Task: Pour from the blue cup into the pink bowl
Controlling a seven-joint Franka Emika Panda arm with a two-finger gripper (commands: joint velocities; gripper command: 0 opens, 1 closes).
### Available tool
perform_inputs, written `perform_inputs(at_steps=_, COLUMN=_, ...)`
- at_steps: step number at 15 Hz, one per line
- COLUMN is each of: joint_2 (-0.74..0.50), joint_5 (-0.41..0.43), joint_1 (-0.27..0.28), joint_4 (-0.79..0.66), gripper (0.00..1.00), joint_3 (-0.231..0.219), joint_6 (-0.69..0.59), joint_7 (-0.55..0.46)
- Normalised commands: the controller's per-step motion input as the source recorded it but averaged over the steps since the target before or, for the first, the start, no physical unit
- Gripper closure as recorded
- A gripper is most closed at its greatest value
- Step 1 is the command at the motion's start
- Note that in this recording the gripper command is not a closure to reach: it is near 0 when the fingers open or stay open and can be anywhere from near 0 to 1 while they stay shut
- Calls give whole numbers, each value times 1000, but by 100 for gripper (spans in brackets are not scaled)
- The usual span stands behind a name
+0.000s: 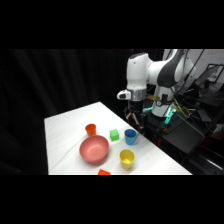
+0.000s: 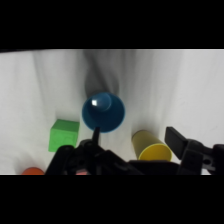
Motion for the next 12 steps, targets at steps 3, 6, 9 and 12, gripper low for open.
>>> perform_inputs(at_steps=3, joint_2=282, joint_5=309, joint_1=81, joint_4=-30, gripper=0, joint_3=71, joint_6=467, joint_7=-222)
perform_inputs(at_steps=6, joint_2=401, joint_5=100, joint_1=18, joint_4=40, gripper=0, joint_3=116, joint_6=621, joint_7=-75)
perform_inputs(at_steps=9, joint_2=500, joint_5=-70, joint_1=-47, joint_4=130, gripper=0, joint_3=97, joint_6=535, joint_7=47)
perform_inputs(at_steps=12, joint_2=454, joint_5=-223, joint_1=-50, joint_4=174, gripper=0, joint_3=37, joint_6=377, joint_7=166)
